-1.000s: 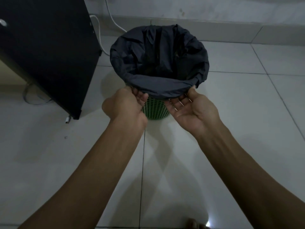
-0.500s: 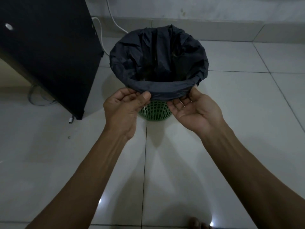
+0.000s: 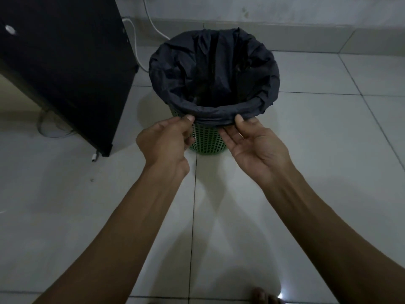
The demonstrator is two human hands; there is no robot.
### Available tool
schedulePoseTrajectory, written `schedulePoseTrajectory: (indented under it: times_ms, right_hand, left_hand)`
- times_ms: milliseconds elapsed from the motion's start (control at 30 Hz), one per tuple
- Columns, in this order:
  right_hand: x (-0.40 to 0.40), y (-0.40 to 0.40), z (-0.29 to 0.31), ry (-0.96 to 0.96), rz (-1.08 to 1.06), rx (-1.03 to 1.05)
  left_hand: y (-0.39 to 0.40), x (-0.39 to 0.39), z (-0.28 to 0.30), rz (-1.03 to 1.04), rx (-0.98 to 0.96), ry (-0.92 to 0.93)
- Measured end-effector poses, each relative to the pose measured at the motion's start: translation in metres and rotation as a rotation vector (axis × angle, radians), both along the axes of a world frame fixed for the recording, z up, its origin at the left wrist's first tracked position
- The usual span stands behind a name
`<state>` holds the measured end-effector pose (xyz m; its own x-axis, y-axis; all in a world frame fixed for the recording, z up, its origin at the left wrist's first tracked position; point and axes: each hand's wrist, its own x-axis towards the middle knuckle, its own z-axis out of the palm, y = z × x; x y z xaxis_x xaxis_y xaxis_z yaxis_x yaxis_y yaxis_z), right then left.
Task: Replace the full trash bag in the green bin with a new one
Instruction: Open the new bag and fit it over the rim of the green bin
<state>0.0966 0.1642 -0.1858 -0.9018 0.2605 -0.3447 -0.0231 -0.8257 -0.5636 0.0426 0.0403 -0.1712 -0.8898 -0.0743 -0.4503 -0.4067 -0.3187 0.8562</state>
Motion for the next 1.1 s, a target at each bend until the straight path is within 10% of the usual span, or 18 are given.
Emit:
schedulePoseTrajectory:
  times_ms: [867,1100]
  right_hand:
    - [0.007,0.002,0.037,-0.309,-0.066,-0.166]
    - [-0.002,-0.004,0.033,-0.388,-0.115,0.094]
  left_hand:
    - [0.011,-0.018,0.016,-0.101,0.358,-0.102]
    - [0.02,-0.002,0.014,-0.126,0.294,-0.063]
